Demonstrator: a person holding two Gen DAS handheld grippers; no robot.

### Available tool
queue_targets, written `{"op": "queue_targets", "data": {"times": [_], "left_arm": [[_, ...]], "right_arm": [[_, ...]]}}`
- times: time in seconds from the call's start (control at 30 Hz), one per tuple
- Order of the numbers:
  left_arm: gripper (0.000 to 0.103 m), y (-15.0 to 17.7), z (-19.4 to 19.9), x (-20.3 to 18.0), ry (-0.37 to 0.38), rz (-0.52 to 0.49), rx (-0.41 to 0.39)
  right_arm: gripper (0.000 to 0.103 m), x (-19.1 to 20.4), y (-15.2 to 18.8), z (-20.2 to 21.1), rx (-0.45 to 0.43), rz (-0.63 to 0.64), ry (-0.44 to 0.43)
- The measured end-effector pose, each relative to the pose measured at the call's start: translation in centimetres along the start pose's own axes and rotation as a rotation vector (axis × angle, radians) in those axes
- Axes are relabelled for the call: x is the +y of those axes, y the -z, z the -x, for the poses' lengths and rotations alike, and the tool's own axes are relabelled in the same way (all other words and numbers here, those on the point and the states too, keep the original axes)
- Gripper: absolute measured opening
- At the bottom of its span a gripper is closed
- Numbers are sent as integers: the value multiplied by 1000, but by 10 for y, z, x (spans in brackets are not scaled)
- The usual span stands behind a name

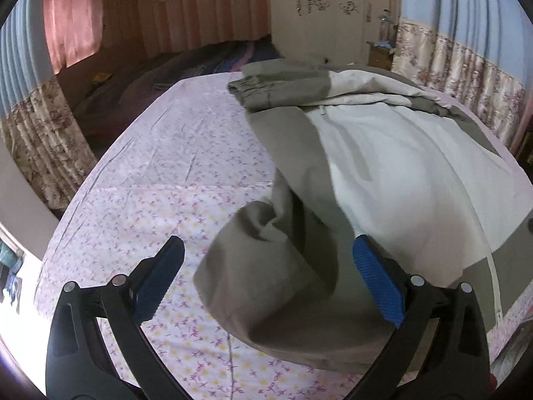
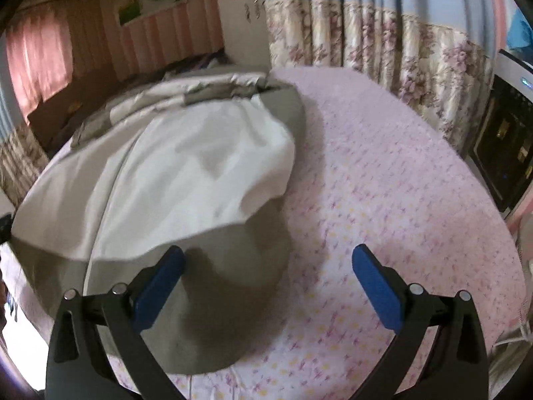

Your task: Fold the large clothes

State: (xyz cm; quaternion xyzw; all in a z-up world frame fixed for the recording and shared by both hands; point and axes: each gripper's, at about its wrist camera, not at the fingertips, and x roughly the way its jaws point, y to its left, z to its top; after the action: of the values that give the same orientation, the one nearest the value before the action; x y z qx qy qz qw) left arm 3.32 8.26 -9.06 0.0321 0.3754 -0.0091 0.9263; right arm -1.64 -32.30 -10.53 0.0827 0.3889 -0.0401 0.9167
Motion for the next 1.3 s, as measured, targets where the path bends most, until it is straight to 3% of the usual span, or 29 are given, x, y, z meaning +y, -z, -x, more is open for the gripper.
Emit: {"op": "queue_targets", "data": {"times": [0.13, 0.17, 0.23, 0.33, 0.37, 0.43, 0.47, 0.63, 0.8, 0.9, 1.03, 1.13, 1.3], "left_arm": [[98, 0, 1, 2, 40, 4, -4], [85, 1, -2, 3, 60, 22, 16], [60, 2, -11, 6, 113, 52, 68], [43, 4, -23, 2, 79, 27, 114], [39, 4, -26, 1, 85, 22, 125], [25, 4, -30, 2, 109, 29, 151], [16, 2, -30, 2, 121, 31, 156], [2, -9, -7, 7, 237, 61, 141], [1, -21, 31, 14, 385, 116, 106], [0, -16, 38, 29, 383, 165, 109], [3, -8, 31, 45, 392, 231, 133], [5, -20, 15, 57, 355, 234, 125], [13, -65, -16, 84, 337, 290, 97]], "right_arm": [[99, 3, -1, -6, 9, -2, 5], [95, 2, -1, -9, 21, -10, -14], [60, 1, -2, -21, 84, -42, -101], [44, 16, -2, -25, 86, 23, -82], [29, 20, -4, -24, 75, 30, -92], [7, 27, -13, -17, 37, 39, -111], [4, 32, -21, -9, -2, 57, -136], [1, 47, -63, 28, -145, 124, -198], [1, 61, -126, 50, -301, 202, -170], [1, 72, -170, 50, -354, 228, -172], [1, 114, -220, 20, -328, 309, -215], [1, 158, -243, -39, -252, 394, -136], [1, 168, -249, -104, -151, 419, -28]]}}
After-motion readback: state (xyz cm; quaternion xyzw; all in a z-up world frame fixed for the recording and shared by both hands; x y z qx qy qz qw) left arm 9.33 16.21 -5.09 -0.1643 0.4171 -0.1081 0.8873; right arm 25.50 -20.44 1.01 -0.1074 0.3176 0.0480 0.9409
